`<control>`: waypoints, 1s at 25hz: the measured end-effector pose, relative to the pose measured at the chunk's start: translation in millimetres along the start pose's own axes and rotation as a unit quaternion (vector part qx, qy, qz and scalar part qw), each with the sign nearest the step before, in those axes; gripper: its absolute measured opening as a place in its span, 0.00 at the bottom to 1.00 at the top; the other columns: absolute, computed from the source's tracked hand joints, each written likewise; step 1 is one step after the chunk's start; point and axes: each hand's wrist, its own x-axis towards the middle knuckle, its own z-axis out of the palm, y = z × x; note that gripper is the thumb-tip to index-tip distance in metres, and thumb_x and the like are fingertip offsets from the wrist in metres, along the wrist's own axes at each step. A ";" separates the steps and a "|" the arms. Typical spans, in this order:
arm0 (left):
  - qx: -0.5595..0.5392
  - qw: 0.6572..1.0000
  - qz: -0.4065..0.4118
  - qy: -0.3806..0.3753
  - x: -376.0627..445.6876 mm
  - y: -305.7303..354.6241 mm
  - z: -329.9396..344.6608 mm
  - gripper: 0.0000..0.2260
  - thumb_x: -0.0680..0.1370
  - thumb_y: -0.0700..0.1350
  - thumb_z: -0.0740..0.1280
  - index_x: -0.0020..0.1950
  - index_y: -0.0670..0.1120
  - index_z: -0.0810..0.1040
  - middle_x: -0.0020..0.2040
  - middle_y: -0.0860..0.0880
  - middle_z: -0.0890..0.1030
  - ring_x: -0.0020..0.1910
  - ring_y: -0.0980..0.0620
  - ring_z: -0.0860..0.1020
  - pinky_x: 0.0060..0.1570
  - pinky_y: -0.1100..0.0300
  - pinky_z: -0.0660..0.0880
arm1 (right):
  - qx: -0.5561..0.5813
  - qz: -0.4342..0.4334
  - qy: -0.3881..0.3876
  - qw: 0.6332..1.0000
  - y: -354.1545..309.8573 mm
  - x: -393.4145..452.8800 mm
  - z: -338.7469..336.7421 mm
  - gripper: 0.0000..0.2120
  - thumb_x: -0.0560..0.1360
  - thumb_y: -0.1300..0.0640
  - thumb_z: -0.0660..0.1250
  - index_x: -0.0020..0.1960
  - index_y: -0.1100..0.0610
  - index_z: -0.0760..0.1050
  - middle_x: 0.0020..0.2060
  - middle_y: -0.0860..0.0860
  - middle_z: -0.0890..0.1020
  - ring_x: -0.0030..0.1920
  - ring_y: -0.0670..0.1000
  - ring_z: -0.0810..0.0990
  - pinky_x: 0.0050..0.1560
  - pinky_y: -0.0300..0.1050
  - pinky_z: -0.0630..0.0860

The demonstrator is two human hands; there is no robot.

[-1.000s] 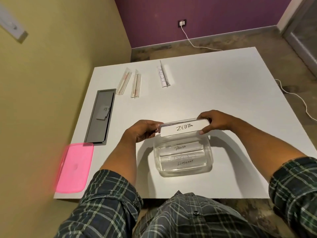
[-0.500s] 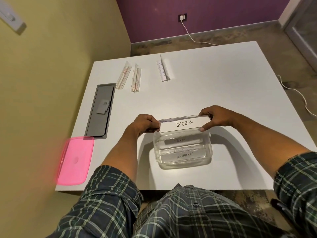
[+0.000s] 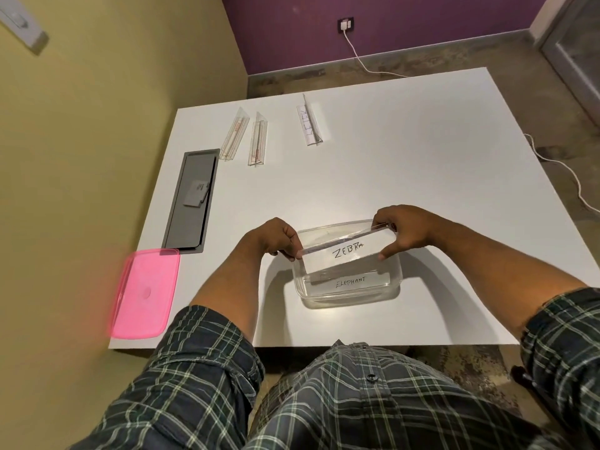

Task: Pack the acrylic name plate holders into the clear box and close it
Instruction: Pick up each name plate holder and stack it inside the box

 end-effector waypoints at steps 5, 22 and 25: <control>0.043 0.997 -0.041 -0.042 -4.7 11.0 2.0 0.05 0.73 0.38 0.72 0.43 0.46 0.86 0.45 0.46 0.88 0.38 0.54 0.86 0.28 0.65 0.62 | -0.097 -0.052 0.053 0.993 -7.0 -5.3 19.9 0.31 0.60 0.31 0.77 0.54 0.50 0.79 0.46 0.43 0.80 0.48 0.49 0.76 0.49 0.47 0.74; 0.008 1.000 -0.028 0.000 -9.7 28.1 -1.6 0.10 0.72 0.47 0.78 0.40 0.42 0.83 0.42 0.42 0.87 0.36 0.50 0.82 0.29 0.63 0.63 | -0.234 -0.051 0.140 0.961 -8.7 -19.6 40.6 0.29 0.66 0.38 0.77 0.56 0.58 0.81 0.49 0.53 0.83 0.50 0.58 0.79 0.47 0.51 0.74; 0.027 0.999 -0.021 0.015 -2.6 25.1 1.7 0.13 0.71 0.44 0.78 0.49 0.36 0.85 0.45 0.41 0.87 0.38 0.50 0.82 0.28 0.64 0.63 | -0.251 -0.007 0.098 0.963 -11.7 -11.7 40.1 0.29 0.67 0.37 0.75 0.59 0.55 0.80 0.53 0.50 0.83 0.56 0.55 0.77 0.52 0.50 0.72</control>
